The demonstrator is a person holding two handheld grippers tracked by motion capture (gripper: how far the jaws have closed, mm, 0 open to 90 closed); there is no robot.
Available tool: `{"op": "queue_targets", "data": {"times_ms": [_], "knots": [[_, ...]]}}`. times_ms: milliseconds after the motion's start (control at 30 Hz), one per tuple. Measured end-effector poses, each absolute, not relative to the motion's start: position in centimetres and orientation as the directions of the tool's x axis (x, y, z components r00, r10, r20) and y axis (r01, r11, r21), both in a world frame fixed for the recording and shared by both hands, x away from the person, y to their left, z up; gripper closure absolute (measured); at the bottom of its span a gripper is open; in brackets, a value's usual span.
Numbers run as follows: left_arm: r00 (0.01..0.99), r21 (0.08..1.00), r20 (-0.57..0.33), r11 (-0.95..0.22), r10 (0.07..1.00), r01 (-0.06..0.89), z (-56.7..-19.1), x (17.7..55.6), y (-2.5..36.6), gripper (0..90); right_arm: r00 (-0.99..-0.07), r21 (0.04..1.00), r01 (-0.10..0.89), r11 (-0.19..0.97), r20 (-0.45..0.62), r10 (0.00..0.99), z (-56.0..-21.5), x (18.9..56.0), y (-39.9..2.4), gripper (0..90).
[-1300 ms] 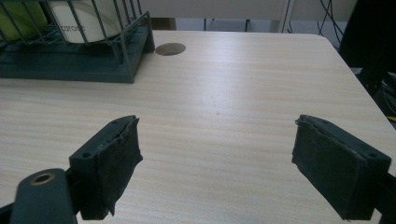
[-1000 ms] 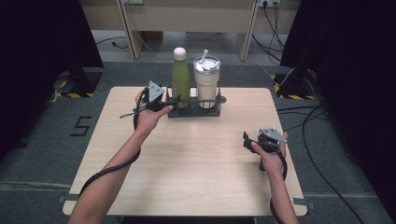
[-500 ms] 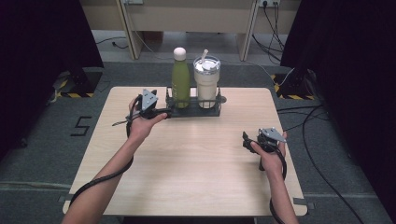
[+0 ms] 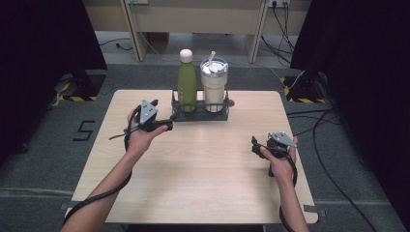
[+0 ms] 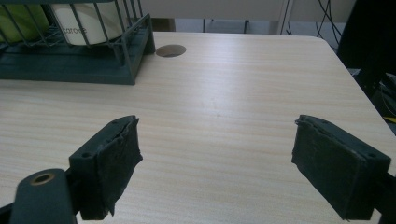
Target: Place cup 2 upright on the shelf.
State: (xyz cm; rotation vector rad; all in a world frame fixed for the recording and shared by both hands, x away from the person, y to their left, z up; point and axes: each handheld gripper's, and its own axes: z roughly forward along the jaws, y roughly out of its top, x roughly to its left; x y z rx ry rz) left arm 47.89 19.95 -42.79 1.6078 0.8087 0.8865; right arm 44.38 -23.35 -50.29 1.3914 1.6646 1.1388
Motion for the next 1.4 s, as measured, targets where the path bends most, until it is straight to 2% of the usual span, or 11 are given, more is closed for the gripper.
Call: {"op": "queue_targets", "data": {"times_ms": [767, 1400], "knots": [[0.501, 0.983, 0.128, -0.175, 0.856, 0.049, -43.7, 44.1, 21.8, 13.1, -0.198, 0.923, 0.381, 0.054, 0.025, 0.98, -50.2, 44.3, -23.5, 15.0], [0.491, 0.985, 0.096, -0.154, 0.866, 0.079, -47.1, 40.6, 24.1, 13.5, -0.191, 0.923, 0.381, 0.048, 0.028, 0.981, -50.1, 44.2, -23.6, 15.0]]}}
